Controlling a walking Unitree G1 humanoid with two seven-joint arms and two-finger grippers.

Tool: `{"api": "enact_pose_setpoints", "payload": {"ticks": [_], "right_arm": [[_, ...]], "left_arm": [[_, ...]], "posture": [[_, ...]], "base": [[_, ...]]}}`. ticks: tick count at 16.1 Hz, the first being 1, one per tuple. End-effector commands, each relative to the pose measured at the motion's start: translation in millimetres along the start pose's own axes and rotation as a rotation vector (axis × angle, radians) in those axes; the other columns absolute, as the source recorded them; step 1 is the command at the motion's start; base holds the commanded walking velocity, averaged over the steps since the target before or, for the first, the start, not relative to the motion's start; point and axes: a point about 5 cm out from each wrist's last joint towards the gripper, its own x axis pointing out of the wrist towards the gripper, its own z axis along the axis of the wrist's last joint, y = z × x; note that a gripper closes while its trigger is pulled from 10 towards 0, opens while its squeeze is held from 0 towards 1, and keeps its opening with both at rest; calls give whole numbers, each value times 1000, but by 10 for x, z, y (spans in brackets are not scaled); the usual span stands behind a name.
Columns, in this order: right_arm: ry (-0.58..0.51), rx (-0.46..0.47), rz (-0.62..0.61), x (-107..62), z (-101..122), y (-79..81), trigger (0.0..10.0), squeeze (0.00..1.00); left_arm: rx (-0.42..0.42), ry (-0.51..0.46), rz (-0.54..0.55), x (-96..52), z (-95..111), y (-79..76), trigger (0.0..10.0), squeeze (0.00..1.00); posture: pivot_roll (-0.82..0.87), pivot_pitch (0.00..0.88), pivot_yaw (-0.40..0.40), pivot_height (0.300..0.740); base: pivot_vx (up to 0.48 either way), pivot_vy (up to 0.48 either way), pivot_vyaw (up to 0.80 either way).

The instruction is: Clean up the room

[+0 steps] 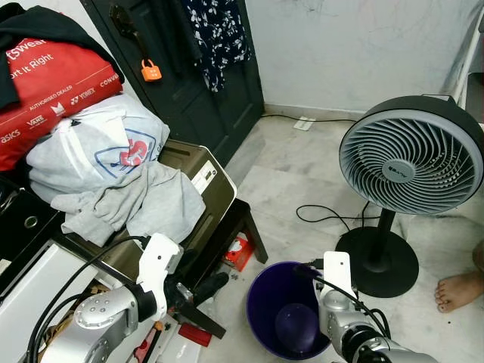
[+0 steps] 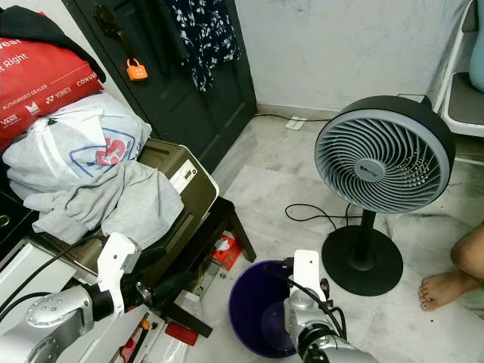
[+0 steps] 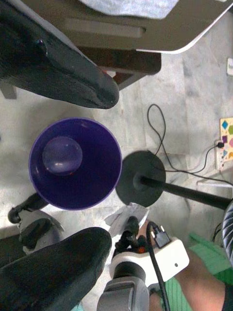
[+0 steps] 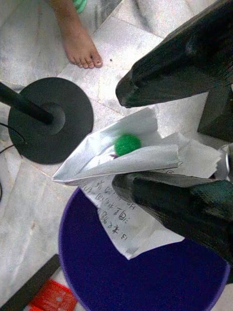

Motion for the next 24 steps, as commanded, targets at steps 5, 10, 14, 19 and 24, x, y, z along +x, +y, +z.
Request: {"api": "enact_pose_setpoints", "payload": {"ticks": [5, 10, 14, 19, 24], "right_arm": [[-43, 69, -13, 8, 160, 4, 10000, 588], [-169, 49, 43, 19, 478, 15, 10000, 608], [-293, -10, 135, -51, 717, 158, 10000, 612], [-407, -5, 254, -123, 891, 254, 10000, 1000], [-527, 154, 506, -313, 1110, 451, 10000, 0]], "left_arm": [[15, 5, 64, -79, 6, 113, 10000, 0], [19, 3, 87, -108, 1, 145, 10000, 0], [13, -13, 94, -46, -2, 133, 10000, 0], [-10, -81, 206, 116, 31, 265, 10000, 0], [-30, -158, 353, 277, 40, 409, 10000, 0]], "posture": [[93, 69, 257, 740], [91, 64, 251, 740], [75, 55, 232, 740], [11, 15, 178, 740], [-65, 0, 123, 740]], "base": [[0, 0, 0], [0, 0, 0], [0, 0, 0], [0, 0, 0], [0, 0, 0]]}}
